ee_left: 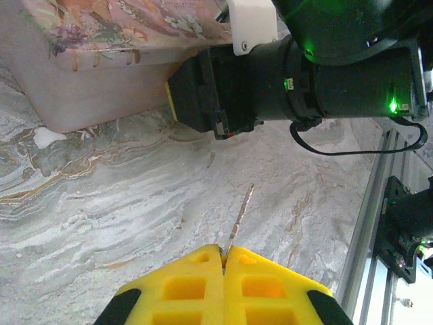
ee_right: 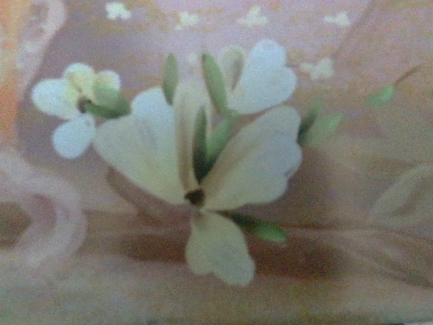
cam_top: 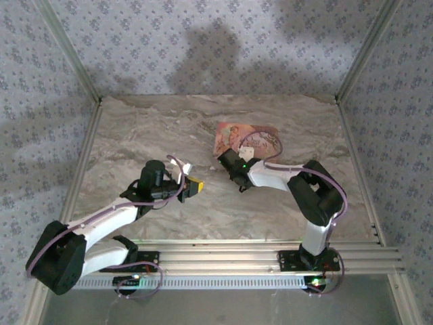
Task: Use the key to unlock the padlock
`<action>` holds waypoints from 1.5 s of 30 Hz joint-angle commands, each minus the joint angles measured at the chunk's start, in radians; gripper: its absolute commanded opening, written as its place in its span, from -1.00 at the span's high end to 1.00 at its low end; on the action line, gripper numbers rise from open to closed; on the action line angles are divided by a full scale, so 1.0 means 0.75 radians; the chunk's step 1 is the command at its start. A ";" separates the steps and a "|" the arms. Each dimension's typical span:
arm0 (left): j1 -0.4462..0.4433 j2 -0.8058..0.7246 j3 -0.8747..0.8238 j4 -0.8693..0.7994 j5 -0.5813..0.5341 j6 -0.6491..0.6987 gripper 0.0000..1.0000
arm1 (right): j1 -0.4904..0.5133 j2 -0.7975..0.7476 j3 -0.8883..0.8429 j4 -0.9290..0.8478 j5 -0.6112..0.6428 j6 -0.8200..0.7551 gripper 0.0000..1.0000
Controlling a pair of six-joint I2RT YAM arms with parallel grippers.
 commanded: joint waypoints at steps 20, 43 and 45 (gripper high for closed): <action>-0.072 0.226 0.005 0.387 -0.004 -0.099 1.00 | -0.165 -0.276 0.173 -0.226 -0.887 -0.069 1.00; -0.011 0.665 0.051 1.030 0.266 -0.298 1.00 | -0.329 -0.393 -0.005 0.211 -1.537 0.004 1.00; 0.005 0.665 0.058 1.026 0.295 -0.294 1.00 | -0.338 -0.392 -0.015 0.238 -1.578 -0.016 1.00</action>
